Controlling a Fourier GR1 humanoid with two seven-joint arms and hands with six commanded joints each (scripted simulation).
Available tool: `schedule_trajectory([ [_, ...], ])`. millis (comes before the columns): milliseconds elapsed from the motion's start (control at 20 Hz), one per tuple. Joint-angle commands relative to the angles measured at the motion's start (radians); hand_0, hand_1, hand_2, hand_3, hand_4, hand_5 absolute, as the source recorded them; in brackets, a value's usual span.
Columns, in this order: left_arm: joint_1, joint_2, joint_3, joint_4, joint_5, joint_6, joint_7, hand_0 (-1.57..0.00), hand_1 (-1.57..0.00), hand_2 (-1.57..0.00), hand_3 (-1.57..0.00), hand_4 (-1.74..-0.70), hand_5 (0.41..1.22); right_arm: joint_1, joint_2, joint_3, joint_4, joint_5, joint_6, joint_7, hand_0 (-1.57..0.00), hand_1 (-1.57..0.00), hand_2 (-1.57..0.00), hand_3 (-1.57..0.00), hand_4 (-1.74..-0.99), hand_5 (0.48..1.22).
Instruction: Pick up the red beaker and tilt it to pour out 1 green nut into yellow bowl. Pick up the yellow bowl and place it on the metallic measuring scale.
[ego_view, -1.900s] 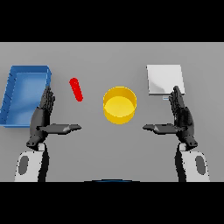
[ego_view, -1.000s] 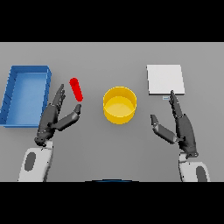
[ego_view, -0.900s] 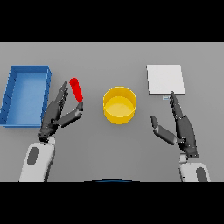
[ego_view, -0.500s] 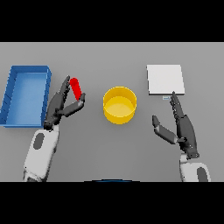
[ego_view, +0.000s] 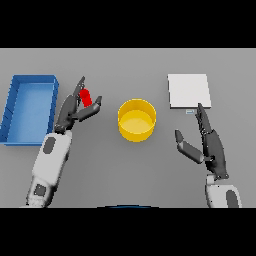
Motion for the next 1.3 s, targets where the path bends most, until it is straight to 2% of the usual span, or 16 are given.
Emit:
schedule_trajectory([
  [0, -0.015, 0.003, 0.004, 0.008, -0.001, 0.003, 0.0, 0.0, 0.0, 0.0, 0.0, -1.31, 0.706, -0.004, -0.003, 0.0, 0.003, 0.003, 0.001, 0.001, 0.0, 0.0, 0.0, 0.0, -1.324, 0.683],
  [50, -0.027, 0.001, 0.011, 0.027, 0.006, -0.001, -0.001, 0.0, 0.0, 0.0, 0.0, -1.32, 0.708, 0.008, 0.003, 0.011, -0.005, 0.012, -0.001, -0.011, 0.0, 0.0, 0.0, 0.0, -1.32, 0.683],
  [100, -0.042, -0.002, 0.012, 0.046, 0.002, 0.002, -0.005, 0.0, 0.0, 0.0, 0.0, -1.32, 0.71, 0.005, -0.001, 0.006, -0.007, 0.012, -0.003, -0.001, 0.0, 0.0, 0.0, 0.0, -1.315, 0.682],
  [250, -0.065, -0.005, 0.027, 0.089, 0.015, -0.008, -0.063, 0.0, 0.0, 0.0, 0.0, -1.36, 0.735, 0.014, -0.004, 0.002, -0.02, 0.002, 0.0, -0.003, 0.0, 0.0, 0.0, 0.0, -1.298, 0.682],
  [300, -0.071, -0.012, 0.034, 0.106, 0.015, 0.005, -0.076, 0.0, 0.0, -0.03, 0.0, -1.39, 0.752, 0.009, -0.005, 0.0, -0.009, 0.01, -0.005, -0.008, 0.0, 0.0, 0.0, 0.0, -1.295, 0.683],
  [350, -0.08, -0.016, 0.042, 0.11, 0.018, 0.016, -0.073, -0.08, -0.08, -0.12, -0.08, -1.42, 0.77, 0.01, -0.01, -0.002, -0.004, 0.009, -0.002, -0.013, 0.0, 0.0, 0.0, 0.0, -1.291, 0.684],
  [400, -0.085, -0.016, 0.054, 0.113, 0.03, 0.019, -0.065, -0.25, -0.28, -0.31, -0.22, -1.44, 0.795, 0.006, -0.006, 0.002, -0.014, 0.008, -0.002, -0.009, 0.0, 0.0, 0.0, 0.0, -1.289, 0.684],
  [450, -0.096, -0.03, 0.056, 0.127, 0.029, 0.035, -0.059, -0.46, -0.48, -0.5, -0.49, -1.44, 0.881, 0.005, -0.009, 0.005, -0.015, 0.017, -0.004, -0.008, 0.0, 0.0, 0.0, 0.0, -1.286, 0.685],
  [550, -0.109, -0.034, 0.047, 0.15, -0.009, 0.087, -0.063, -0.86, -0.87, -0.89, -0.88, -1.44, 1.003, 0.005, -0.008, 0.001, 0.001, 0.011, 0.0, -0.006, 0.0, 0.0, 0.0, 0.0, -1.283, 0.683],
  [650, -0.117, -0.038, 0.053, 0.173, -0.021, 0.094, -0.111, -1.12, -1.13, -1.13, -1.13, -1.44, 1.082, -0.005, -0.006, 0.001, 0.001, 0.009, 0.0, 0.001, 0.0, 0.0, 0.0, 0.0, -1.29, 0.684],
  [750, -0.122, -0.049, 0.058, 0.18, -0.026, 0.098, -0.124, -1.28, -1.29, -1.29, -1.29, -1.45, 1.132, -0.014, -0.005, 0.0, 0.01, 0.008, 0.001, -0.002, 0.0, 0.0, 0.0, 0.0, -1.293, 0.682],
  [900, -0.118, -0.054, 0.063, 0.169, -0.011, 0.116, -0.155, -1.42, -1.42, -1.43, -1.43, -1.59, 1.123, -0.022, -0.01, -0.003, 0.009, 0.0, 0.008, -0.002, 0.0, 0.0, 0.0, 0.0, -1.296, 0.682],
  [950, -0.121, -0.052, 0.062, 0.167, -0.003, 0.117, -0.152, -1.45, -1.45, -1.46, -1.45, -1.62, 1.117, -0.012, -0.006, 0.007, 0.007, 0.007, 0.01, -0.017, 0.0, 0.0, 0.0, 0.0, -1.288, 0.679],
  [1100, -0.124, -0.042, 0.043, 0.129, 0.004, 0.133, -0.163, -1.51, -1.51, -1.51, -1.51, -1.68, 1.103, -0.002, -0.01, 0.01, 0.019, 0.025, 0.004, -0.032, 0.0, 0.0, 0.0, 0.0, -1.263, 0.671],
  [1250, -0.126, -0.031, 0.007, 0.055, -0.008, 0.154, -0.13, -1.54, -1.54, -1.54, -1.54, -1.71, 1.097, -0.022, -0.006, 0.014, 0.023, 0.035, -0.002, -0.031, 0.0, 0.0, 0.0, 0.0, -1.255, 0.672],
])
